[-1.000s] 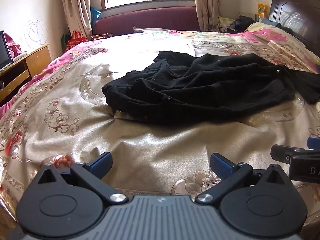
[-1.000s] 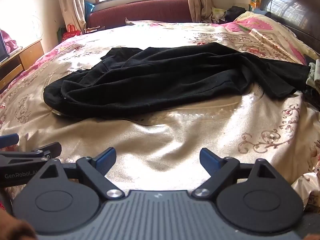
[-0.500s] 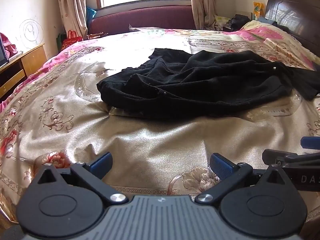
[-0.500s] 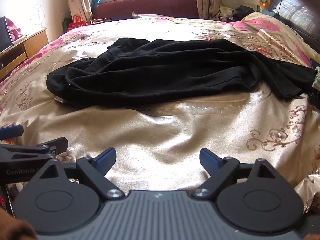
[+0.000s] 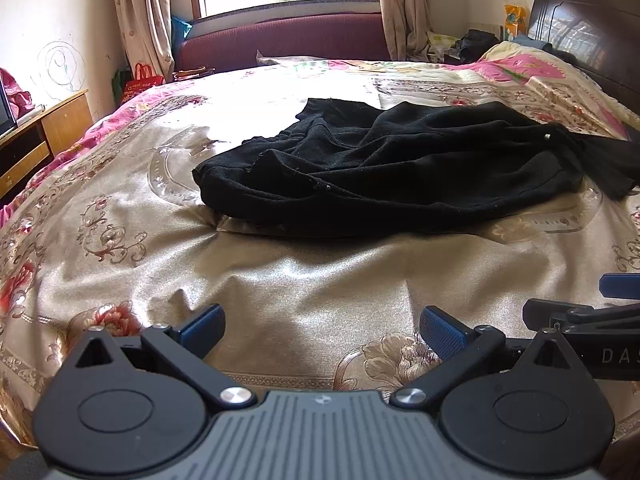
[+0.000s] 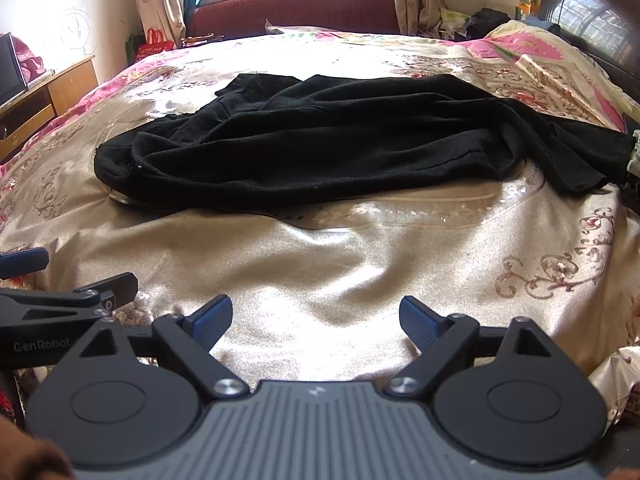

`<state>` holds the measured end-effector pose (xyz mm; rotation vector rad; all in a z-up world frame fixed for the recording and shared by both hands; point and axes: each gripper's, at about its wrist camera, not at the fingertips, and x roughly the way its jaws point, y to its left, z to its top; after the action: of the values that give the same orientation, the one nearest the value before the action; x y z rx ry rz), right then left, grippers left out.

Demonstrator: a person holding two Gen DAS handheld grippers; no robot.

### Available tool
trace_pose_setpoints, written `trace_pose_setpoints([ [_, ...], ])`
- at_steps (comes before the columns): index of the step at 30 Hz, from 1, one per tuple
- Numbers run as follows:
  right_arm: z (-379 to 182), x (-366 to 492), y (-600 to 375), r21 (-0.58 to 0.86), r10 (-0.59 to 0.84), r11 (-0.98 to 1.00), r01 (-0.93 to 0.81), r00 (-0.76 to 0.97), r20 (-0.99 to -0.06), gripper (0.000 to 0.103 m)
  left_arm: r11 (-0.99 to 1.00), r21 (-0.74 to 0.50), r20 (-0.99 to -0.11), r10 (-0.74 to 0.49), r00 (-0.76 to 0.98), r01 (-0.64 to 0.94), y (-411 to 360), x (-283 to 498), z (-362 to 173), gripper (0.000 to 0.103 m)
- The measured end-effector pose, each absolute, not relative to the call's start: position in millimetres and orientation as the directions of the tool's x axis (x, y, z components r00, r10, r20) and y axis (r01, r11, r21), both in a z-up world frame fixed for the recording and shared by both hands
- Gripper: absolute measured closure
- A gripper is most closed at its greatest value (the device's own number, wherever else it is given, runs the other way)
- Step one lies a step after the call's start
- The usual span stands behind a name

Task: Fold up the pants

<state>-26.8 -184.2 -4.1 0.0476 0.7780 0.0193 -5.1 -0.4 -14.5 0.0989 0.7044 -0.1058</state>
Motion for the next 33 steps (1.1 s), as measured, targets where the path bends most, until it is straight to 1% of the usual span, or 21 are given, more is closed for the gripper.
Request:
trace_pose_setpoints([
  [33, -6.0, -26.1, -182.1, 0.054, 0.047, 0.998, -0.011, 0.705, -0.708, 0.013, 0.990, 0.060, -0.643, -0.059, 0.763, 0.127, 0.4, -4.7, -13.2, 0.000],
])
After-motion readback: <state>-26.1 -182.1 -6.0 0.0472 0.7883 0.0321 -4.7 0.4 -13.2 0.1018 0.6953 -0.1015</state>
